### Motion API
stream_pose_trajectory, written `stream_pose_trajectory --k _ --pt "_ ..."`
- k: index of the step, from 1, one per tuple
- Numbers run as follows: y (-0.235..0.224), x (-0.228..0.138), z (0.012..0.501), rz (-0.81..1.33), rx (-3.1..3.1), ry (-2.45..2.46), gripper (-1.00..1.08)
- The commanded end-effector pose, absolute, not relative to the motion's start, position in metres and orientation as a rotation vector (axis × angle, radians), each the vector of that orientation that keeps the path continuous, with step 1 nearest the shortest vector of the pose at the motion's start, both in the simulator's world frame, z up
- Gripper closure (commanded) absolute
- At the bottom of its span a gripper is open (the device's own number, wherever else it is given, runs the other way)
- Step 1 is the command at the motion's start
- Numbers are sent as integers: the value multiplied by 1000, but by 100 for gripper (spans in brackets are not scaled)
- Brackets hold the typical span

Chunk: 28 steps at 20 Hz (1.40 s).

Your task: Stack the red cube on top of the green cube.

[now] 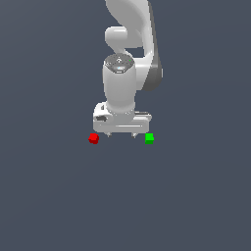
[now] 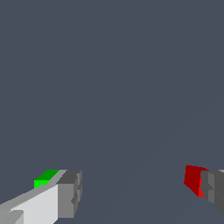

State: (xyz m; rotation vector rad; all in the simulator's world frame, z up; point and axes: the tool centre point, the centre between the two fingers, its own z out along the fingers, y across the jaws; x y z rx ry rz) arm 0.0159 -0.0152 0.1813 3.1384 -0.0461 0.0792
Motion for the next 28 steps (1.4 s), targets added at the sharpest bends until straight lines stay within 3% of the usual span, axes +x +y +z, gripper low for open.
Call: stream_pose_trajectory --k 1,9,21,28 --pt "-15 16 181 79 3138 -46 -92" --pt "-39 4 165 68 3138 -83 -92" --pt "-145 -56 90 14 3131 -247 -92" --pt "-171 -72 70 0 3128 -289 -92"
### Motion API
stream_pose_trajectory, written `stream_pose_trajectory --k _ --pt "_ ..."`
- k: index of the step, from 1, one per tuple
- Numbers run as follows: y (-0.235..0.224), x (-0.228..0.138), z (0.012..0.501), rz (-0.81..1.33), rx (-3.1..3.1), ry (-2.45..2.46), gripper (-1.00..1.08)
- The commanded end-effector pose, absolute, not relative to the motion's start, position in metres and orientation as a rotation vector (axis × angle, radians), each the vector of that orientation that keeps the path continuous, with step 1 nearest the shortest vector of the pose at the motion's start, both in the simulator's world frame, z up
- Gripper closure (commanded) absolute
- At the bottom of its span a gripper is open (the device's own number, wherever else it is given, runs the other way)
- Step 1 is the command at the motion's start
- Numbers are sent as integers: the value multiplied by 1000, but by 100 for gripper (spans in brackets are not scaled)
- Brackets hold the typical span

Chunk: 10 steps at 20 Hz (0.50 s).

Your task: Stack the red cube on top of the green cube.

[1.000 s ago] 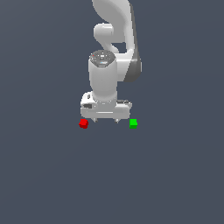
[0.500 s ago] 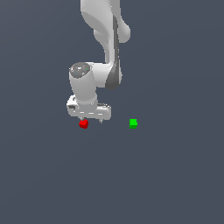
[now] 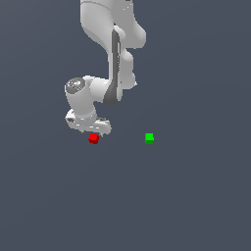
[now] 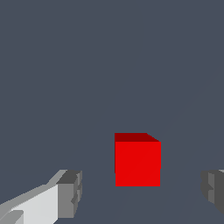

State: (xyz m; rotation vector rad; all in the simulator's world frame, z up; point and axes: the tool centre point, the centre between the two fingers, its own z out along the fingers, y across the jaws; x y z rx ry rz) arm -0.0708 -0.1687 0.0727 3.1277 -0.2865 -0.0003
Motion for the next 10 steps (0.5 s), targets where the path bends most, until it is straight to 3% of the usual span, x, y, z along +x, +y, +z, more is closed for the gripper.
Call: stream_pose_trajectory --k 1,10 --pt "-172 -72 70 0 3128 -289 -92" --pt "-171 -73 54 -1 3128 -290 -92"
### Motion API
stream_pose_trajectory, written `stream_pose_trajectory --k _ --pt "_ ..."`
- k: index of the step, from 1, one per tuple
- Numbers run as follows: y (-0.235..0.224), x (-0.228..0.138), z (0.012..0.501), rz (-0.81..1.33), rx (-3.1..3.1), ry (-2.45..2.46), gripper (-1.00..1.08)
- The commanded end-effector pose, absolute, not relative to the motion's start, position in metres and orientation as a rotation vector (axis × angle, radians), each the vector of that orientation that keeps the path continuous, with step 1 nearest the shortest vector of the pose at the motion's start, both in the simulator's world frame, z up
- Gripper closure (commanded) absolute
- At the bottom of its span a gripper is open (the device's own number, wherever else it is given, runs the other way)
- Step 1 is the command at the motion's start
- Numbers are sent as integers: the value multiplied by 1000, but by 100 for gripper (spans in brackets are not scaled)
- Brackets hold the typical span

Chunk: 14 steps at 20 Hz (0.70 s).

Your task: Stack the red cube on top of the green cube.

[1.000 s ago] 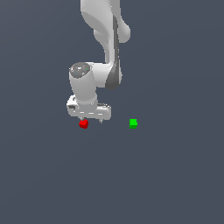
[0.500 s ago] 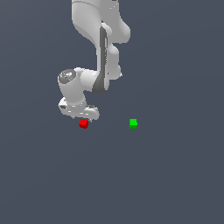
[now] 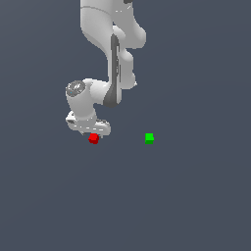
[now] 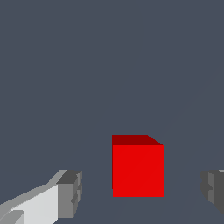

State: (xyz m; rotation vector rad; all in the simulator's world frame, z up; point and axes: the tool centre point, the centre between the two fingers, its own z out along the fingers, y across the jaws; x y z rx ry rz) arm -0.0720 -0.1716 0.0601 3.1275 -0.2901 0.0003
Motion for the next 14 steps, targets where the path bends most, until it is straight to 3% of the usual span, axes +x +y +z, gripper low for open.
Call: stream_pose_trajectory --k 1,11,12,14 --pt "-172 -73 49 -1 3128 -290 -92" --pt "-172 -72 20 0 3128 -289 -92" --pt "-172 -72 20 0 3128 -289 108" --pt "-172 -72 20 0 3128 -289 108"
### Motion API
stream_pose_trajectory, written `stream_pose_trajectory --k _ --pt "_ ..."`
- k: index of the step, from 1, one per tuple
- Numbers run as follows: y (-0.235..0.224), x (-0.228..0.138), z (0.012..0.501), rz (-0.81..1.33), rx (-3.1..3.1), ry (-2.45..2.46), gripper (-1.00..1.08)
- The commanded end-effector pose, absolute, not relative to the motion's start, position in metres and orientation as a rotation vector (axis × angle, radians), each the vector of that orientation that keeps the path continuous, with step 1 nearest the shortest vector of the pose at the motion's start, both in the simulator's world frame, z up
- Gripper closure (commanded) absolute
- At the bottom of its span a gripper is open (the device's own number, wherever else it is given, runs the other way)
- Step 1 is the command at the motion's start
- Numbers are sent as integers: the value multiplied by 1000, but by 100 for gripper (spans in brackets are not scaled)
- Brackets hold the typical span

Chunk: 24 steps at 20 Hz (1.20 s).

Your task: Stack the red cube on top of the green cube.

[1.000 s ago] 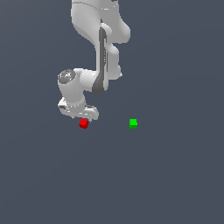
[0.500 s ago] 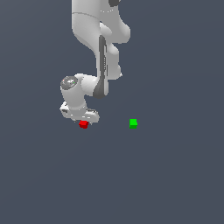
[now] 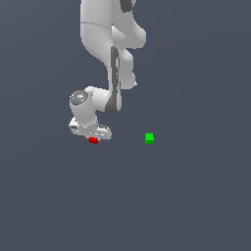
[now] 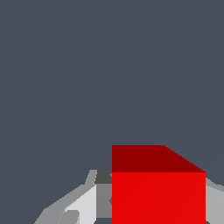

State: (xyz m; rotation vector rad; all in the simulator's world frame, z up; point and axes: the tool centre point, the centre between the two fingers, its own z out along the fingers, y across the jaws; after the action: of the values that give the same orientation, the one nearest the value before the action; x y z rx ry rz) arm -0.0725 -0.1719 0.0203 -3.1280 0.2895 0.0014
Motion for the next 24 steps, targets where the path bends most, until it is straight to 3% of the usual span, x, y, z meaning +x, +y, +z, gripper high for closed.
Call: stream_pose_trajectory --k 1,13,24 --pt "-172 -72 20 0 -3128 289 108" --pt "-172 -73 27 1 -3128 290 108" --pt "-172 -74 87 0 -3128 290 108"
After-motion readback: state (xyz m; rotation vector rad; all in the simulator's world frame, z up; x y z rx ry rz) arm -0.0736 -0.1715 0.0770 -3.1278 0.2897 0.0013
